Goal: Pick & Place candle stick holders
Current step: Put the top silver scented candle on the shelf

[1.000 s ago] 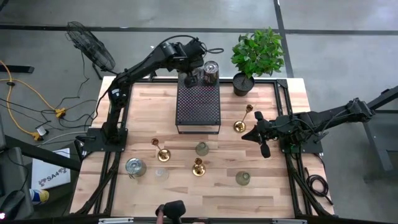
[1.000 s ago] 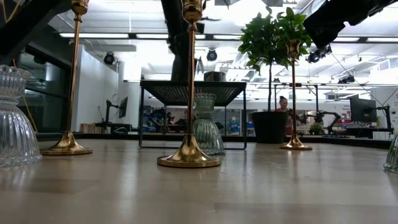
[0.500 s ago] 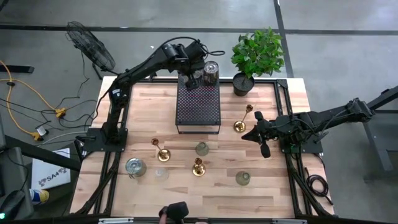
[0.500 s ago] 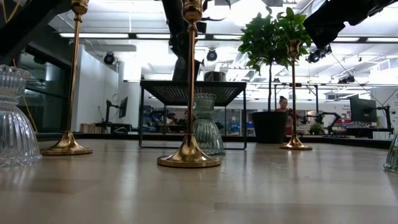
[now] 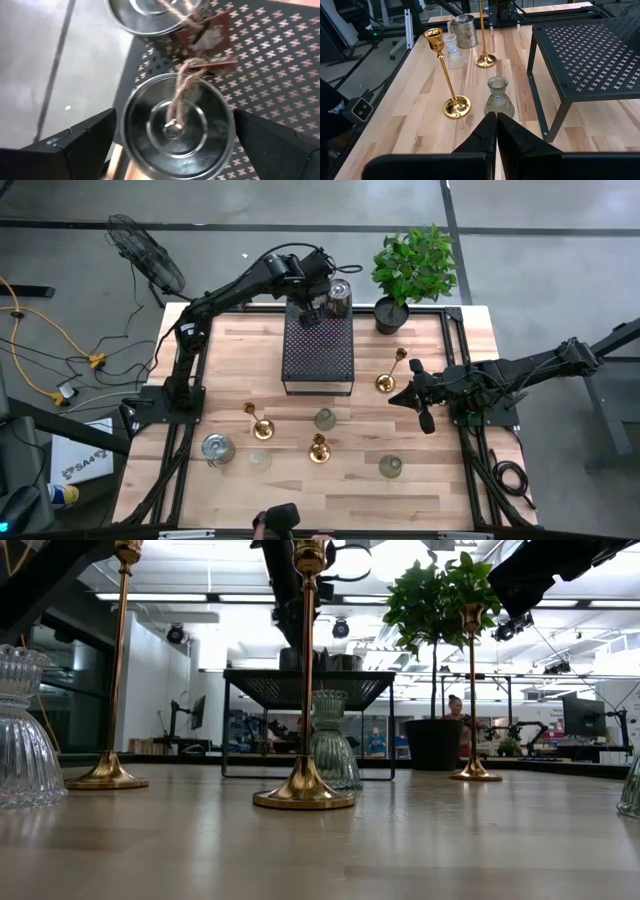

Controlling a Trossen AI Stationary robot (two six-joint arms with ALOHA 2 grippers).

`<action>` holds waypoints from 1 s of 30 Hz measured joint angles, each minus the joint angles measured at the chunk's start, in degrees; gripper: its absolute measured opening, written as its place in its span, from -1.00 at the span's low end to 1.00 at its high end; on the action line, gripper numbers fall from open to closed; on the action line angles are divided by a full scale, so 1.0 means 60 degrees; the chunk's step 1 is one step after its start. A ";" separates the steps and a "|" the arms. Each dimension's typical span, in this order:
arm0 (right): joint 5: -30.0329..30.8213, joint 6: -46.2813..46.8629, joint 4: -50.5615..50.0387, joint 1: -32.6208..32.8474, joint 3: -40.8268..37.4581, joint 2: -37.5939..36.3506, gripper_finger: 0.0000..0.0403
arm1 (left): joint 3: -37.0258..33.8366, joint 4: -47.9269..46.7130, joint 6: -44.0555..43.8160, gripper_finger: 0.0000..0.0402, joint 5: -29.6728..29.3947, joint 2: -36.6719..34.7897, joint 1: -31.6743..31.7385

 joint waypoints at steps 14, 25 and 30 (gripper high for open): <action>-0.0004 0.0000 0.0000 0.0004 0.0000 0.0000 -0.98 | 0.0148 -0.1577 -0.0955 0.51 0.0046 -0.1496 0.0007; -0.0003 0.0001 0.0000 0.0003 0.0000 0.0000 -0.98 | 0.0133 -0.2633 -0.2000 -0.77 0.0855 -0.1694 -0.0003; -0.0002 0.0000 0.0000 0.0000 -0.0002 0.0000 -0.98 | 0.0133 -0.2609 -0.2021 -0.94 0.0805 -0.1694 -0.0182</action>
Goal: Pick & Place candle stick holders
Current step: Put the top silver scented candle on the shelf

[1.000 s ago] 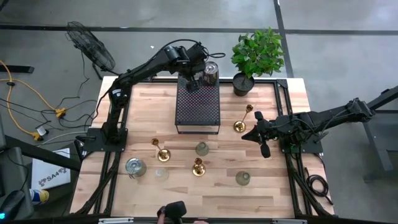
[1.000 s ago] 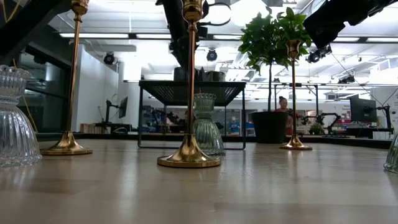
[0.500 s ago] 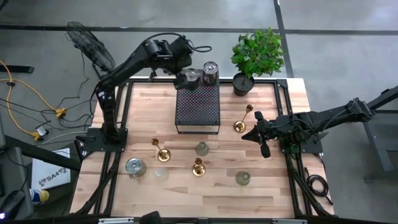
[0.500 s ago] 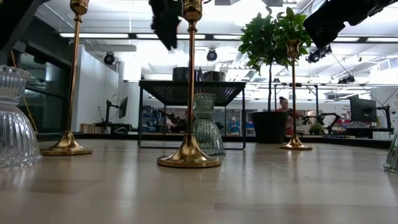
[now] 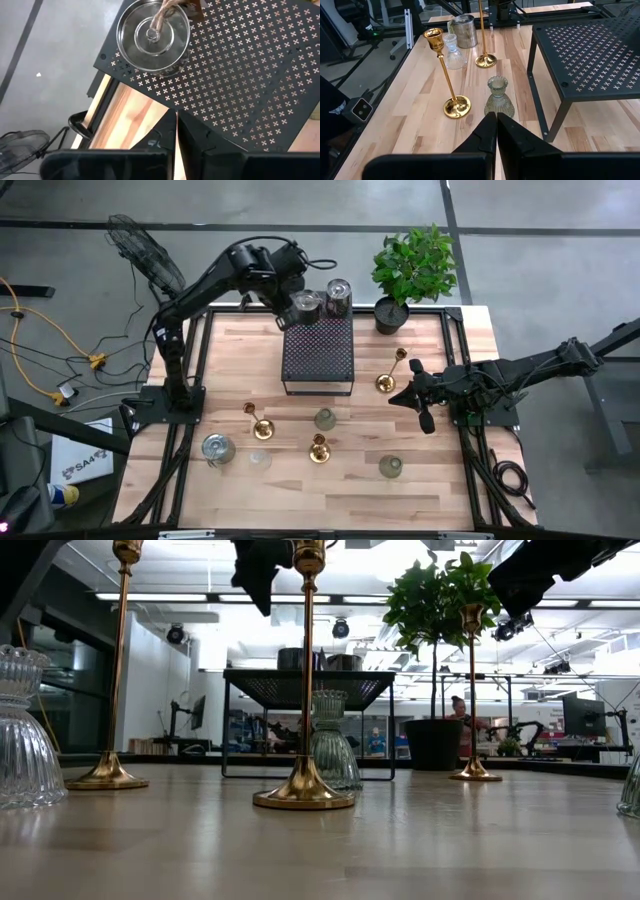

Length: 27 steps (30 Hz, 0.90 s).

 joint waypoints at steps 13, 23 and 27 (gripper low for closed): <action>-0.0002 0.0000 0.0000 0.0000 -0.0002 0.0004 -0.98 | -0.6811 0.6209 0.0105 -1.00 0.0432 -0.3984 -0.0193; 0.0000 0.0000 0.0000 0.0002 0.0000 0.0000 -0.98 | -1.2319 1.3121 0.1114 -1.00 0.2067 -0.6069 -0.0193; 0.0001 0.0000 0.0000 0.0004 0.0002 0.0000 -0.98 | -1.3374 1.4858 0.1256 -1.00 0.1899 -0.6116 -0.0189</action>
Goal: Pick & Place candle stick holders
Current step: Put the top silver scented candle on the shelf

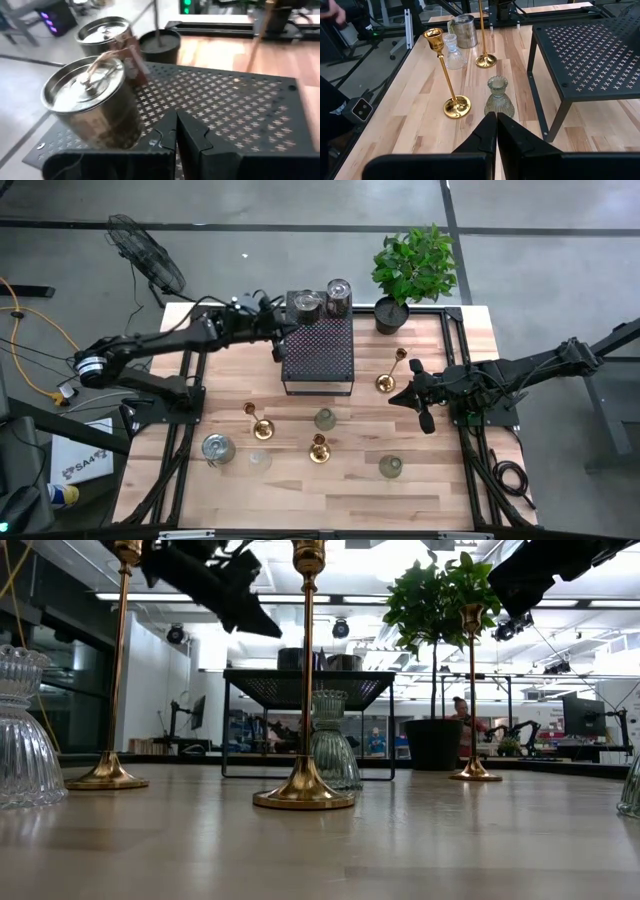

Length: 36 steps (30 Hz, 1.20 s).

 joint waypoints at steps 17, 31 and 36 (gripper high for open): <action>0.0000 0.0000 0.0000 -0.0002 0.0000 0.0002 -0.98 | -0.0898 0.1561 -0.1545 -1.00 -0.2033 0.0718 0.0510; -0.0003 0.0000 0.0000 0.0000 0.0000 0.0003 -0.98 | -0.0895 0.2874 -0.1816 -1.00 -0.1973 0.1788 0.0503; -0.0001 0.0000 0.0000 -0.0001 0.0000 0.0002 -0.98 | -0.0895 0.3221 -0.1835 -1.00 -0.2296 0.2037 0.0503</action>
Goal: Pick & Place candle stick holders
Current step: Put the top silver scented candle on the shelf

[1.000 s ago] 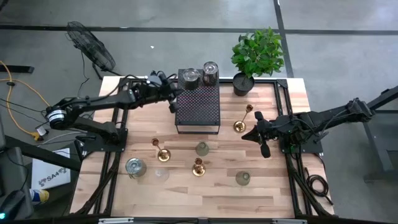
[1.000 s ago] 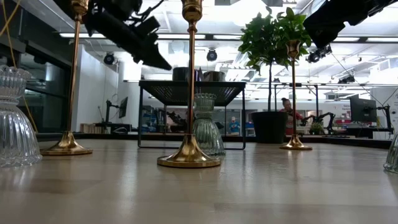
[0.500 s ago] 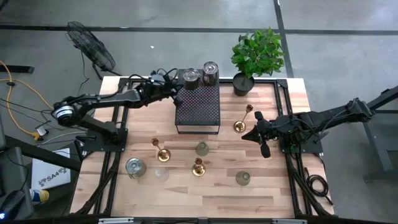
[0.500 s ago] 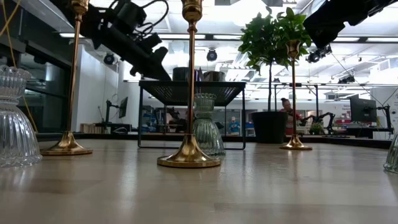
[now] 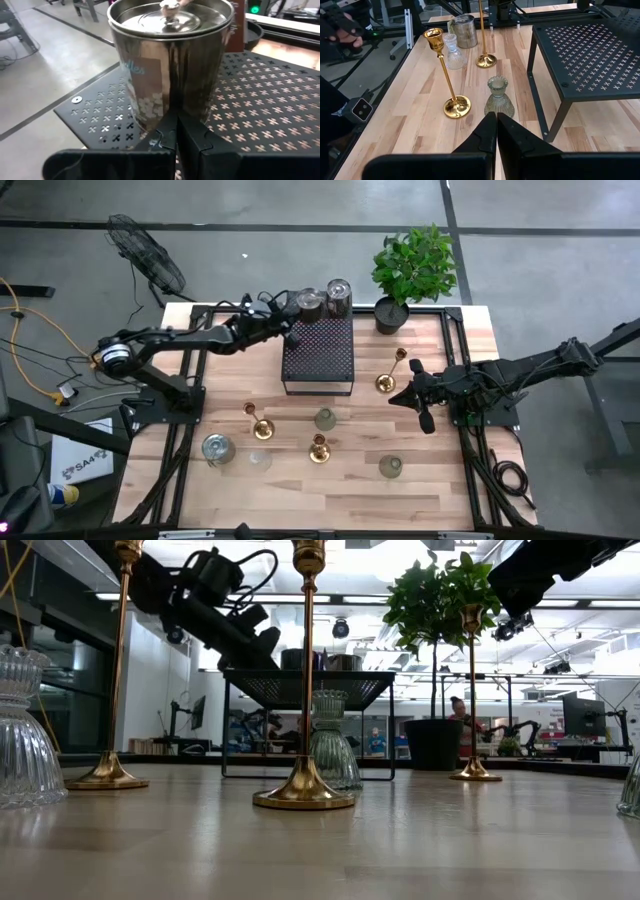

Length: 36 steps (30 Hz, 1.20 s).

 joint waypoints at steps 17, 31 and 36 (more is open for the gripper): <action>-0.0001 0.0000 0.0000 0.0001 0.0000 0.0000 -0.98 | 0.0007 0.0633 -0.0162 -1.00 -0.0308 0.0247 0.0321; 0.0000 0.0000 0.0000 -0.0003 0.0000 0.0000 -0.98 | 0.0015 -0.0005 0.0174 -1.00 0.0139 -0.0219 -0.0019; -0.0002 0.0000 0.0000 0.0001 0.0000 -0.0001 -0.98 | 0.0012 0.0156 0.0187 -1.00 0.0637 0.0080 -0.0033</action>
